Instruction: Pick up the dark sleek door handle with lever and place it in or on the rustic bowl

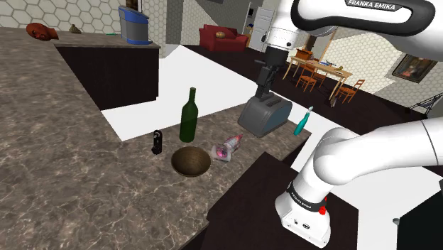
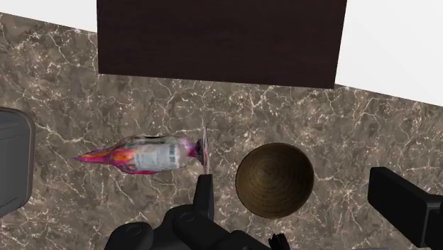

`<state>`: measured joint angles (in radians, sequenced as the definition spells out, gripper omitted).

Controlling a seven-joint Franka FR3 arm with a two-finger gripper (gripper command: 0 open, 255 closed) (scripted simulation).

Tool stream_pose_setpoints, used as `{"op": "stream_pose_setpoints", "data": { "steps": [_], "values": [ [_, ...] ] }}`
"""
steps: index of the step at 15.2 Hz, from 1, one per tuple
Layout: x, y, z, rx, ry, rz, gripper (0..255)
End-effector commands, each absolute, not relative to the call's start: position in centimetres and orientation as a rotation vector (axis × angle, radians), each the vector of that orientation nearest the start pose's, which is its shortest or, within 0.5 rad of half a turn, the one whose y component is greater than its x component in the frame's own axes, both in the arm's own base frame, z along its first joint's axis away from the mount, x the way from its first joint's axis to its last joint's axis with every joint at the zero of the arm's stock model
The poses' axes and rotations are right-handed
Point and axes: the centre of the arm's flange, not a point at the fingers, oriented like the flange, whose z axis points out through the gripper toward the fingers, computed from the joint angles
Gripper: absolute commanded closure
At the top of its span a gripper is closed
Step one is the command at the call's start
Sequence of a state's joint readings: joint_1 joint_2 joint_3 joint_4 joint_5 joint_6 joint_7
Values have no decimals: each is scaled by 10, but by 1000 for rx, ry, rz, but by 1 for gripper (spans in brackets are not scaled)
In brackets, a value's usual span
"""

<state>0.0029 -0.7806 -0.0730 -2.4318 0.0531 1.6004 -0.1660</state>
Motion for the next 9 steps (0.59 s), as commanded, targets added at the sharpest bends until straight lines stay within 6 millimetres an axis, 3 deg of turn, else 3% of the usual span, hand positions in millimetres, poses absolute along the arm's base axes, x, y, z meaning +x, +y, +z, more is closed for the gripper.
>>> {"op": "stream_pose_setpoints", "data": {
  "steps": [1,9],
  "values": [
    [308,-21,555,-3027,-175,62,0],
    [387,16,495,-3031,-207,67,0]
  ]
}}
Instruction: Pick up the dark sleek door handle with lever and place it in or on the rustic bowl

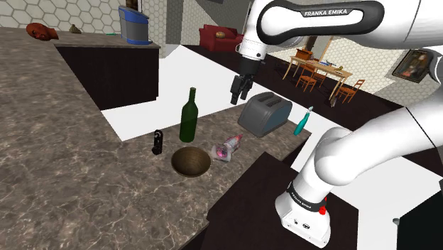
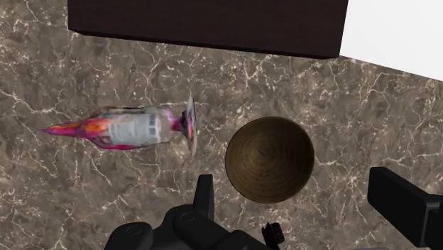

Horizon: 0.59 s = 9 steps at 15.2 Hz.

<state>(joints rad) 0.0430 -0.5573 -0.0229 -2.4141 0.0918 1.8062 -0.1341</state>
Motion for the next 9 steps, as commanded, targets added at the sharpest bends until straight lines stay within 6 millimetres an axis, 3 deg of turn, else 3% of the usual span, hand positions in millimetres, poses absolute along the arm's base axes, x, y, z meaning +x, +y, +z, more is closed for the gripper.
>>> {"op": "stream_pose_setpoints", "data": {
  "steps": [1,9],
  "values": [
    [397,21,487,-3031,-211,68,0],
    [475,60,426,-3035,-244,73,0]
  ]
}}
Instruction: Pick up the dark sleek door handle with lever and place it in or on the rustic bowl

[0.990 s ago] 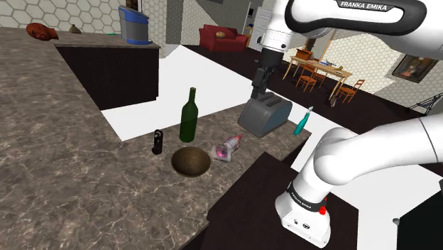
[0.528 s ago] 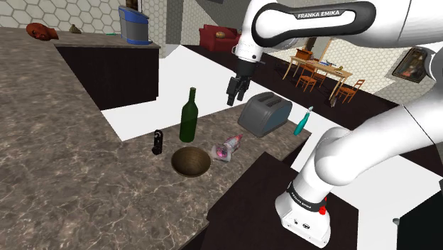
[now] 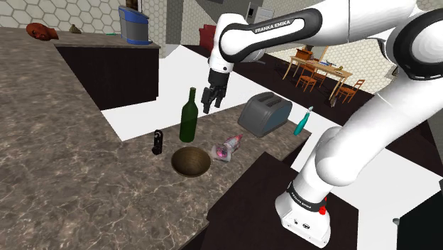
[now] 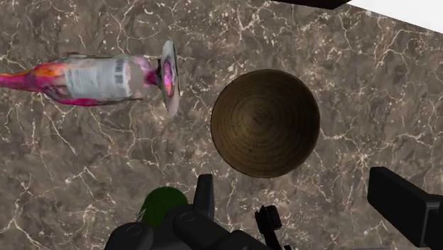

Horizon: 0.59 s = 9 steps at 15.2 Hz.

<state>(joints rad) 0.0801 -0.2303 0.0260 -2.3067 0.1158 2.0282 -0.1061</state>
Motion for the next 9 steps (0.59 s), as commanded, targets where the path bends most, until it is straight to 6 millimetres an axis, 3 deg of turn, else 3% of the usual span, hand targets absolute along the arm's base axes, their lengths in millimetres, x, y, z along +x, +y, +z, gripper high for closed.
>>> {"op": "stream_pose_setpoints", "data": {
  "steps": [1,9],
  "values": [
    [484,65,418,-3036,-248,73,0],
    [561,105,357,-3039,-280,79,0]
  ]
}}
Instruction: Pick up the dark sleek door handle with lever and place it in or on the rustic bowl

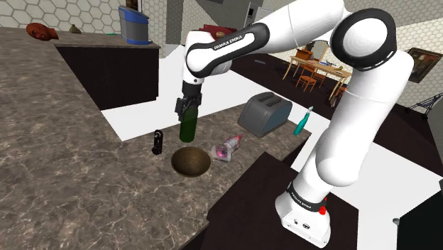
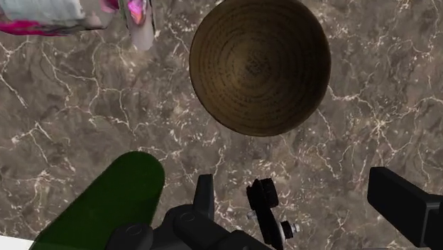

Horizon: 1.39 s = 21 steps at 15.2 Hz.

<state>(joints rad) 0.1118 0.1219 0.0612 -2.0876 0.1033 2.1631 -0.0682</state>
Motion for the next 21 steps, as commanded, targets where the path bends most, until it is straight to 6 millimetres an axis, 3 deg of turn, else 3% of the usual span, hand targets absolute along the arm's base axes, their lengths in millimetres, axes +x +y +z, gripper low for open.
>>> {"op": "stream_pose_setpoints", "data": {
  "steps": [1,13,21],
  "values": [
    [571,111,349,-3039,-284,79,0],
    [680,172,259,-3044,-332,87,0],
    [678,175,219,-3044,-332,87,0]
  ]
}}
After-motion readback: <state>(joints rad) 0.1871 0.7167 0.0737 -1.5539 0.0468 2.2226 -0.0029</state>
